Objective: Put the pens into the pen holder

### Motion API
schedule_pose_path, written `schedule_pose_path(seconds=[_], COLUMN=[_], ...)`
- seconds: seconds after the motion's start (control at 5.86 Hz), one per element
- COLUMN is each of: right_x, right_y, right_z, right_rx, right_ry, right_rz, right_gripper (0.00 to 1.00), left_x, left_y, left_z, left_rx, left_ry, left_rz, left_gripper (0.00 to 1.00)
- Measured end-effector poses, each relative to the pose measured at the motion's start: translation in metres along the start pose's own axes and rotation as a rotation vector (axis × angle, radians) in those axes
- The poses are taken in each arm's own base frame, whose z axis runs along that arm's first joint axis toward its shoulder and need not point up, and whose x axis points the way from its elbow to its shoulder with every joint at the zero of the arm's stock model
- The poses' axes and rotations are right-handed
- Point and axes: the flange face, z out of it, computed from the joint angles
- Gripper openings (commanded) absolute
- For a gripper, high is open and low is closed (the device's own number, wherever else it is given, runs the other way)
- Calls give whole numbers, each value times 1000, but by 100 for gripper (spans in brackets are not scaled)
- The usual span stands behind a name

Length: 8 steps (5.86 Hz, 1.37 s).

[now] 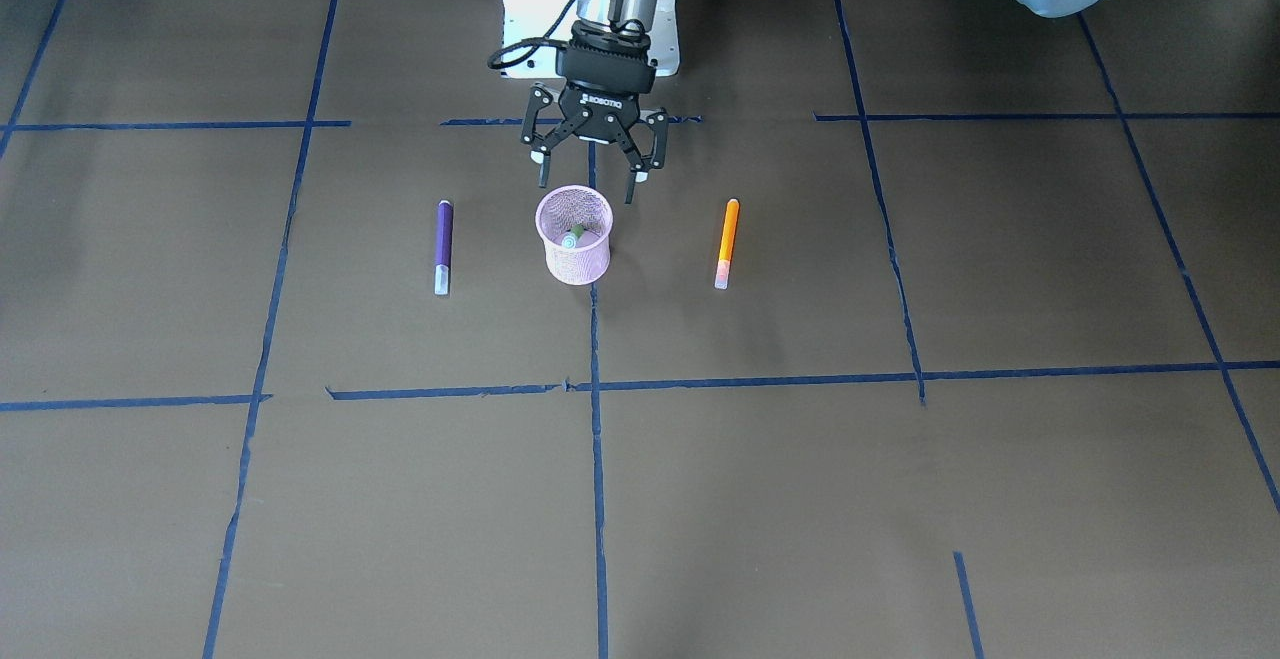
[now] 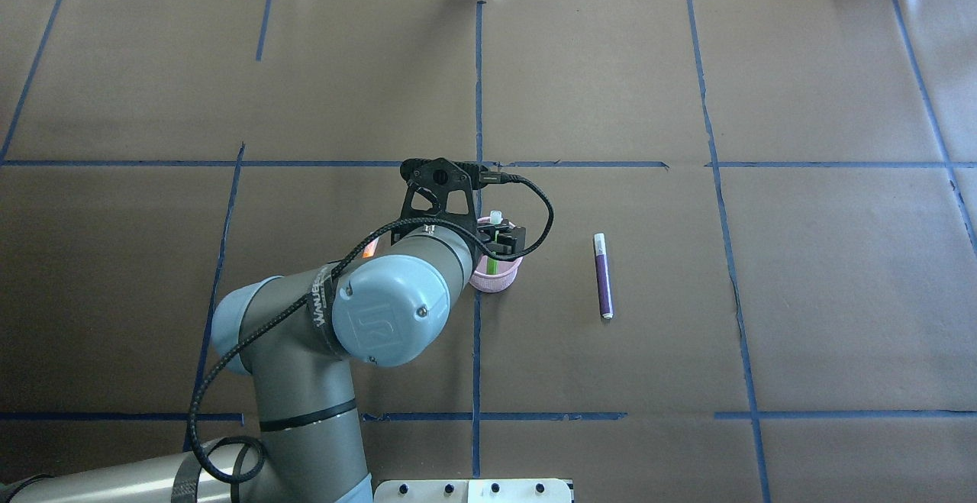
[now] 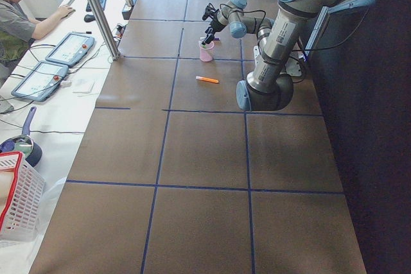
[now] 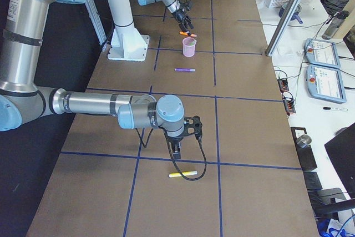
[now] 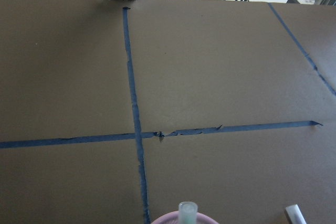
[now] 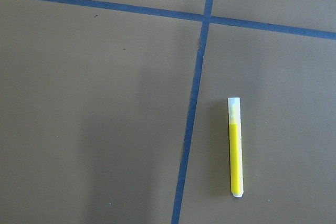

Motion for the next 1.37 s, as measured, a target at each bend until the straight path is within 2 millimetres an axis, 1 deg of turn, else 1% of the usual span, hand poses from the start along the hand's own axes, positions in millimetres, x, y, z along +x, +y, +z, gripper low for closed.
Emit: schedule_pose_path(seconds=[0.17,0.34,0.51,0.68,0.85,1.02,1.2,1.37], right_x=[0,-1,-1,6,23,40,51,57], right_y=[0,0,-1,0,-3,-13,-28,-39], right_z=[0,0,1,9,32,67,99,126], right_rx=[1,0,1,15,47,80,87,74], right_ry=[-1,-3,0,6,13,32,55,65], right_rz=[1,2,16,36,52,47,24,1], right_gripper=[100,100,100,100,100,100,100,98], left_x=[-29,-64,-98,-120,-130,-133,-134,-134], left_y=[-10,-26,-46,-59,-65,-67,-67,-68], left_z=[5,5,-1,-11,-18,-21,-22,-24], left_rx=[-118,-224,-310,-346,-355,-357,-356,-355], left_ry=[-43,-64,-61,-44,-33,-30,-27,-25], left_rz=[-2,16,47,69,80,84,85,86], left_gripper=[99,99,99,99,99,99,99,99])
